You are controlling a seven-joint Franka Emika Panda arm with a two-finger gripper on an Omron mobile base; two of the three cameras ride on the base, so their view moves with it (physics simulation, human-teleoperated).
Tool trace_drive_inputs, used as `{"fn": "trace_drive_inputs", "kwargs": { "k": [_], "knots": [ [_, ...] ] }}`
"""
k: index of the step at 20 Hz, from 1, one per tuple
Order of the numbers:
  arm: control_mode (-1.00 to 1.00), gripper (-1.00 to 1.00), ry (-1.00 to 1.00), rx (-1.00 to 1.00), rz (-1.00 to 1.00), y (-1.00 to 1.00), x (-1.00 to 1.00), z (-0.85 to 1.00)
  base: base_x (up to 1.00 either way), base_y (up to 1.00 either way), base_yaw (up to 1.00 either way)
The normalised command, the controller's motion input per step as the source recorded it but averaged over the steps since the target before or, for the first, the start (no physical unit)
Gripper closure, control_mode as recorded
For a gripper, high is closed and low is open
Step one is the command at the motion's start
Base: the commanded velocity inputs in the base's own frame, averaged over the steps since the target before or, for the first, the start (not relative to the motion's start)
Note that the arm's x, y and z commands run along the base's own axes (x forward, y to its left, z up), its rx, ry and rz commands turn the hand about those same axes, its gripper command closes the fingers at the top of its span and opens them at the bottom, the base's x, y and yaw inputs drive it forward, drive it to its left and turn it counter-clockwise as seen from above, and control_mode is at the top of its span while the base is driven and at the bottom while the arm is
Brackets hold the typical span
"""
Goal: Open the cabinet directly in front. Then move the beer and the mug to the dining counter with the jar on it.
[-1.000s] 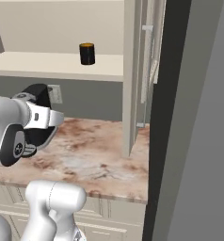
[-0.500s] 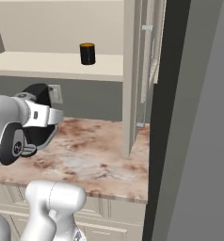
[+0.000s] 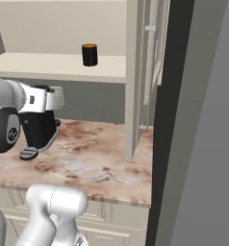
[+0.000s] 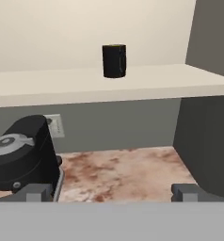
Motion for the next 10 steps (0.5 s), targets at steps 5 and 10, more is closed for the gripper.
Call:
{"fn": "trace_drive_inputs", "kwargs": {
  "k": [5, 10],
  "knots": [
    [-1.00, -1.00, -0.05, 0.00, 0.00, -0.02, 0.00, 0.55, 0.00, 0.00, 0.00],
    [-1.00, -1.00, -0.05, 0.00, 0.00, -0.14, -0.13, 0.24, 0.00, 0.00, 0.00]
  ]
}}
